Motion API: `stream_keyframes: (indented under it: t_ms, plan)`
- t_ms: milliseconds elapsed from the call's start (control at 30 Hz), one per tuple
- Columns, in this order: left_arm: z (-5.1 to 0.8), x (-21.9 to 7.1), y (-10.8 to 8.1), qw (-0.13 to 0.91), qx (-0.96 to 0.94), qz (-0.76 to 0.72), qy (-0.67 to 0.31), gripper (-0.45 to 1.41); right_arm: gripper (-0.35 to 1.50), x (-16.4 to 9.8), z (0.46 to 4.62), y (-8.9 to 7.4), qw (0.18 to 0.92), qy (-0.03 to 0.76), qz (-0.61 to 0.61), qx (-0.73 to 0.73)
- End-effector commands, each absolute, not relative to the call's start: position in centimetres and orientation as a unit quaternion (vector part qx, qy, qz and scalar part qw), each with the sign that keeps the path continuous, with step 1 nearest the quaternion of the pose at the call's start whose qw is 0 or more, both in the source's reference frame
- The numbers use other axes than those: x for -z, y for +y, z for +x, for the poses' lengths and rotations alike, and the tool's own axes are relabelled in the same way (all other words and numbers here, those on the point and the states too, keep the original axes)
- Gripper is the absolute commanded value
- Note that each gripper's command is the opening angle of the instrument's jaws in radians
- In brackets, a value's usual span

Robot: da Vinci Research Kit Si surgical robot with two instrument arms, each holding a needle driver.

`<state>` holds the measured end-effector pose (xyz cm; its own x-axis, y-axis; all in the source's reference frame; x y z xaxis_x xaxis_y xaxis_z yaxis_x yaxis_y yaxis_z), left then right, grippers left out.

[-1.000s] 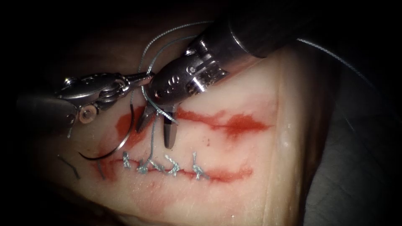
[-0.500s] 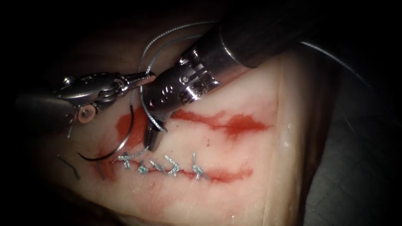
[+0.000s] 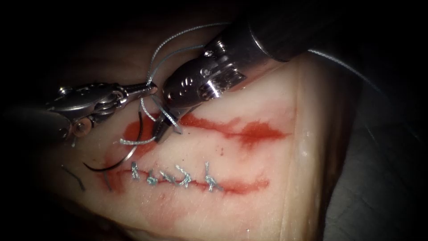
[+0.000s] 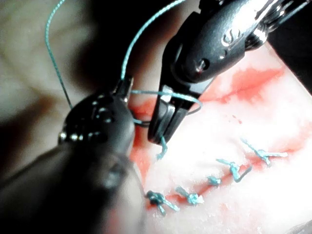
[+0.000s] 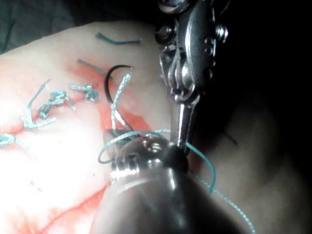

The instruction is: Wound Closure

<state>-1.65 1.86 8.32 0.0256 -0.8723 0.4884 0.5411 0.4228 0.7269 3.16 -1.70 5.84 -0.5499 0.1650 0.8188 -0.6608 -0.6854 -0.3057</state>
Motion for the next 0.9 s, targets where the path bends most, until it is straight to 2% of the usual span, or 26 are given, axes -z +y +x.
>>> stream_keyframes:
  t_ms: [33,167,333,467,500,900]
  plan:
    - [-1.69,-8.36,1.84,0.7,0.509,0.172,-0.47,-0.45,-0.35,-5.91,3.16,-1.64,0.22,-0.288,0.419,-0.832]
    - [-1.62,-8.27,1.64,0.723,0.509,0.161,-0.438,-0.45,-0.35,-5.99,2.98,-1.57,0.128,-0.277,0.45,-0.839]
    - [-1.58,-8.21,1.57,0.731,0.505,0.156,-0.432,-0.45,-0.35,-6.03,2.89,-1.59,0.074,-0.252,0.443,-0.857]
    - [-1.57,-8.15,1.5,0.733,0.506,0.156,-0.426,-0.45,-0.35,-6.05,2.82,-1.55,-0.027,-0.233,0.44,-0.867]
    - [-1.58,-8.11,1.46,0.733,0.507,0.155,-0.426,-0.45,-0.35,-6.06,2.81,-1.53,-0.077,-0.221,0.432,-0.871]
    - [-1.52,-7.76,1.11,0.745,0.489,0.174,-0.419,-0.45,-0.35,-6.12,2.77,-1.41,-0.25,-0.174,0.401,-0.864]
